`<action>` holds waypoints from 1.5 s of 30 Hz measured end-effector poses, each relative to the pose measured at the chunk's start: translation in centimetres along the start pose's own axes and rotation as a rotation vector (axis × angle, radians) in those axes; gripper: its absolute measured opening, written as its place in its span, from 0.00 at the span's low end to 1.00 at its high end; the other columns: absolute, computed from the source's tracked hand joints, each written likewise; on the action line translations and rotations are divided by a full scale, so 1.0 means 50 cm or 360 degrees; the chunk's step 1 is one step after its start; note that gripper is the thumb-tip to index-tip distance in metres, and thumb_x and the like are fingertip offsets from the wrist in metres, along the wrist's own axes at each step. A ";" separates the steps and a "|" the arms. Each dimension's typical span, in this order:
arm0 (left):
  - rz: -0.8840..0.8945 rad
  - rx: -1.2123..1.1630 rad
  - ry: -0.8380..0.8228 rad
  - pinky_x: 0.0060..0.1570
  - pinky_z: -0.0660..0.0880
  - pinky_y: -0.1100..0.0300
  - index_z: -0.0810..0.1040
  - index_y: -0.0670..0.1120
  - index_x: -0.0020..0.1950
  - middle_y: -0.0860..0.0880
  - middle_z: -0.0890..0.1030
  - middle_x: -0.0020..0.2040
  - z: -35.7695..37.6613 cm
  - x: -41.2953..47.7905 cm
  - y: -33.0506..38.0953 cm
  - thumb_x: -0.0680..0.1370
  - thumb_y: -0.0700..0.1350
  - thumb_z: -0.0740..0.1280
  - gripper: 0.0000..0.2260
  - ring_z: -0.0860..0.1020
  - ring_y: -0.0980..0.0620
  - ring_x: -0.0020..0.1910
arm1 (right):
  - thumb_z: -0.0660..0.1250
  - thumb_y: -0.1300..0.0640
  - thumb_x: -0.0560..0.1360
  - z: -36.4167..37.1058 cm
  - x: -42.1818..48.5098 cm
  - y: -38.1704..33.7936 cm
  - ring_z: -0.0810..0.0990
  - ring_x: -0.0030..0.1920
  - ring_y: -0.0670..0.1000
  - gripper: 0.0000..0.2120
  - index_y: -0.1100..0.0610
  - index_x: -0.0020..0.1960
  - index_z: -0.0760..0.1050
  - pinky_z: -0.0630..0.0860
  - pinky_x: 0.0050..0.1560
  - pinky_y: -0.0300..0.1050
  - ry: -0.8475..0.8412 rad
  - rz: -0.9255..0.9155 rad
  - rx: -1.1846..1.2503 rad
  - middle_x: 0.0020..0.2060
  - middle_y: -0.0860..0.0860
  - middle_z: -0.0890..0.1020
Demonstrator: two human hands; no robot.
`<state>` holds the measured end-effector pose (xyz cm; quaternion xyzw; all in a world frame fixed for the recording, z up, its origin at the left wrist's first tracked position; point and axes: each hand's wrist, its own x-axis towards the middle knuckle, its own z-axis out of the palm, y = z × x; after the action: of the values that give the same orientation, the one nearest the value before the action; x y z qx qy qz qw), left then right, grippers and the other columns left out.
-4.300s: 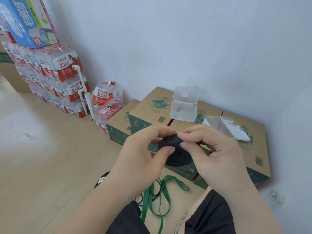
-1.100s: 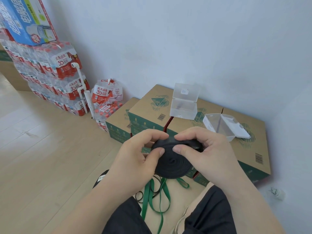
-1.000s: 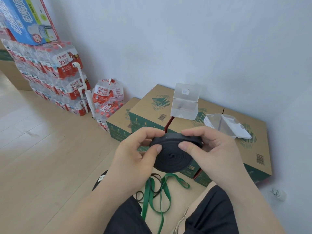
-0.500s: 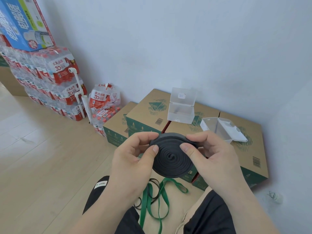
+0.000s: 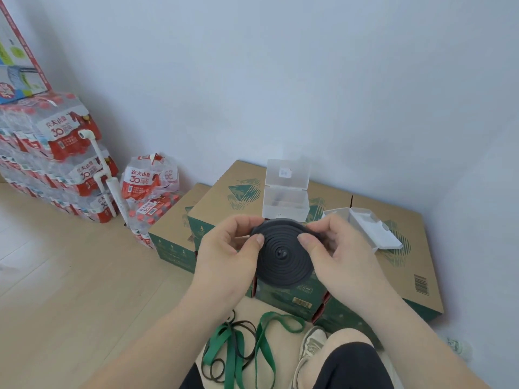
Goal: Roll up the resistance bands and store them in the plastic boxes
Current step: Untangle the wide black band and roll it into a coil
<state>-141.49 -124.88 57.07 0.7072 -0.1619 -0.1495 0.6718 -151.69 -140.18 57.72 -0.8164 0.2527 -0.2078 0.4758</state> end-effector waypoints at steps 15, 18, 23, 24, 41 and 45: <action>0.0073 0.1469 -0.0843 0.69 0.72 0.52 0.70 0.51 0.75 0.52 0.74 0.73 0.188 0.536 -0.190 0.84 0.43 0.62 0.18 0.74 0.47 0.71 | 0.69 0.59 0.80 0.048 0.482 0.275 0.83 0.49 0.50 0.06 0.50 0.46 0.76 0.79 0.54 0.52 0.0342 0.0413 0.0069 0.43 0.47 0.85; 0.0171 0.1825 -0.0843 0.69 0.72 0.48 0.71 0.47 0.74 0.48 0.73 0.72 0.221 0.613 -0.252 0.84 0.43 0.61 0.17 0.71 0.46 0.71 | 0.68 0.60 0.81 0.059 0.550 0.321 0.82 0.49 0.48 0.07 0.50 0.47 0.75 0.75 0.49 0.45 0.0382 0.0417 0.0063 0.44 0.46 0.83; 0.0358 0.2180 -0.0902 0.65 0.75 0.52 0.78 0.49 0.66 0.51 0.74 0.66 0.223 0.656 -0.367 0.84 0.42 0.62 0.12 0.64 0.47 0.71 | 0.68 0.60 0.81 0.081 0.605 0.379 0.82 0.49 0.47 0.05 0.52 0.48 0.75 0.73 0.44 0.39 0.0433 0.0452 0.0027 0.44 0.46 0.83; 0.0406 0.2194 -0.0878 0.61 0.76 0.53 0.80 0.50 0.64 0.52 0.75 0.65 0.217 0.655 -0.380 0.83 0.40 0.62 0.12 0.64 0.48 0.71 | 0.68 0.59 0.81 0.084 0.608 0.382 0.82 0.48 0.46 0.04 0.52 0.48 0.75 0.72 0.43 0.37 0.0431 0.0449 0.0022 0.44 0.46 0.83; 0.0620 0.1668 -0.0882 0.62 0.74 0.57 0.77 0.52 0.69 0.58 0.75 0.68 0.111 0.481 -0.377 0.83 0.51 0.64 0.15 0.75 0.54 0.66 | 0.68 0.59 0.81 0.166 0.419 0.402 0.81 0.48 0.47 0.08 0.48 0.46 0.74 0.72 0.43 0.37 0.0332 0.0374 -0.0021 0.43 0.45 0.82; 0.0745 0.1713 -0.1010 0.66 0.72 0.60 0.63 0.54 0.80 0.59 0.65 0.77 0.131 0.498 -0.375 0.81 0.58 0.66 0.28 0.69 0.56 0.71 | 0.67 0.57 0.81 0.166 0.442 0.409 0.79 0.45 0.43 0.04 0.50 0.49 0.74 0.72 0.42 0.39 0.0224 0.0251 -0.0207 0.42 0.43 0.81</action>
<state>-121.31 -140.64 38.15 0.8117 -0.5530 -0.0988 0.1597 -133.90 -156.70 38.03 -0.8066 0.3618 -0.2097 0.4178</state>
